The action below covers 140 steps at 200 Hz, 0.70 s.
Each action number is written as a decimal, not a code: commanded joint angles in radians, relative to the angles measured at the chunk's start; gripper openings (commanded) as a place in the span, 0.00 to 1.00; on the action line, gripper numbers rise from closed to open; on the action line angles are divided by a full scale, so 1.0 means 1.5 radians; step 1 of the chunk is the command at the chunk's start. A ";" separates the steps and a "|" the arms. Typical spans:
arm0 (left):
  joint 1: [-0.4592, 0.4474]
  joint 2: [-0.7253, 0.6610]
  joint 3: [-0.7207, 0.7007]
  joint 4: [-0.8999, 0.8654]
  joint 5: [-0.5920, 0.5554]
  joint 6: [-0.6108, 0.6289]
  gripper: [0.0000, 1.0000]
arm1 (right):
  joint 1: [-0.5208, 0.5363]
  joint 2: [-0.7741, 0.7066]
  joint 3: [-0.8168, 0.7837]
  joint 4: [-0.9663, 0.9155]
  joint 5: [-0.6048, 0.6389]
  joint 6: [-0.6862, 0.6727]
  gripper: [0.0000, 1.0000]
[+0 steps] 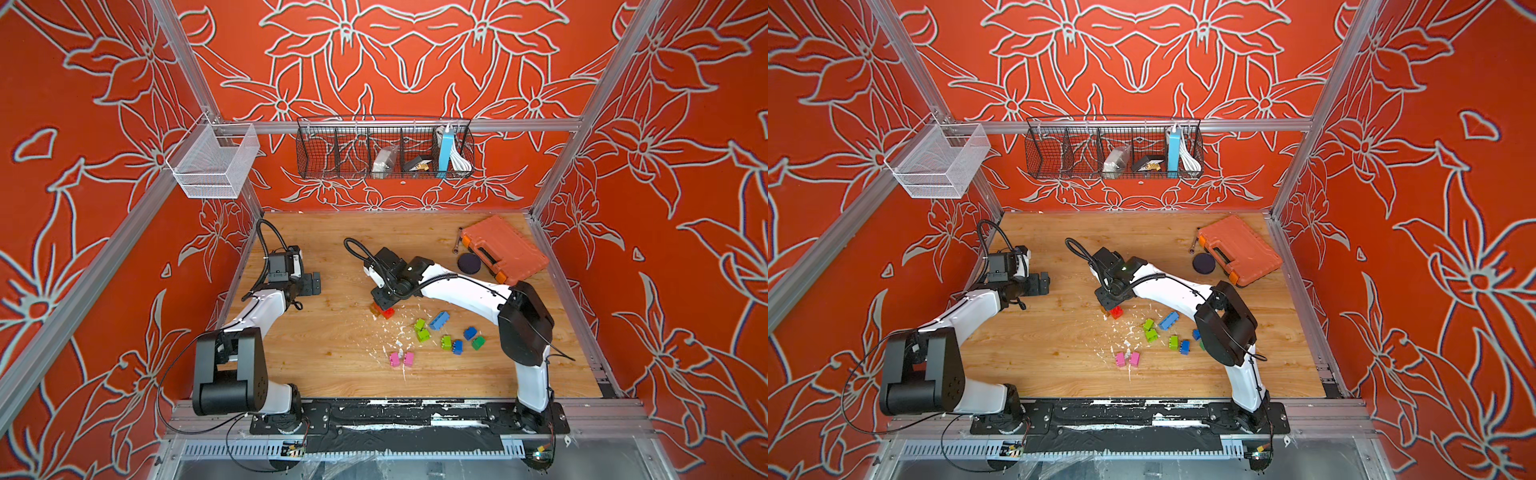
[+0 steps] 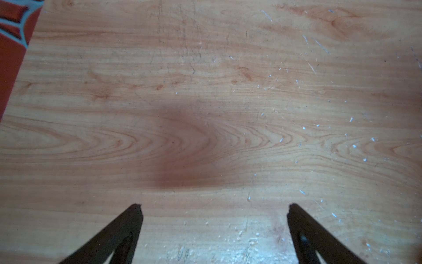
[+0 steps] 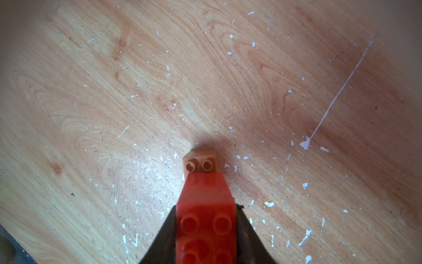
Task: Assemble the letter h with lego
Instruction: Assemble the lego brick with the lego brick.
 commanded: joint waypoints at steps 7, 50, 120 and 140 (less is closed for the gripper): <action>0.006 0.007 0.010 -0.011 0.000 -0.013 1.00 | 0.008 0.021 0.028 -0.030 0.010 0.019 0.18; 0.010 0.007 0.009 -0.013 0.018 -0.012 1.00 | 0.010 0.027 0.032 -0.033 0.020 0.025 0.18; 0.014 0.000 0.000 -0.013 0.050 -0.005 0.99 | 0.011 0.026 0.021 0.006 0.020 -0.028 0.19; 0.014 -0.001 -0.002 -0.011 0.055 -0.004 0.99 | 0.011 0.031 0.024 0.006 0.017 -0.036 0.19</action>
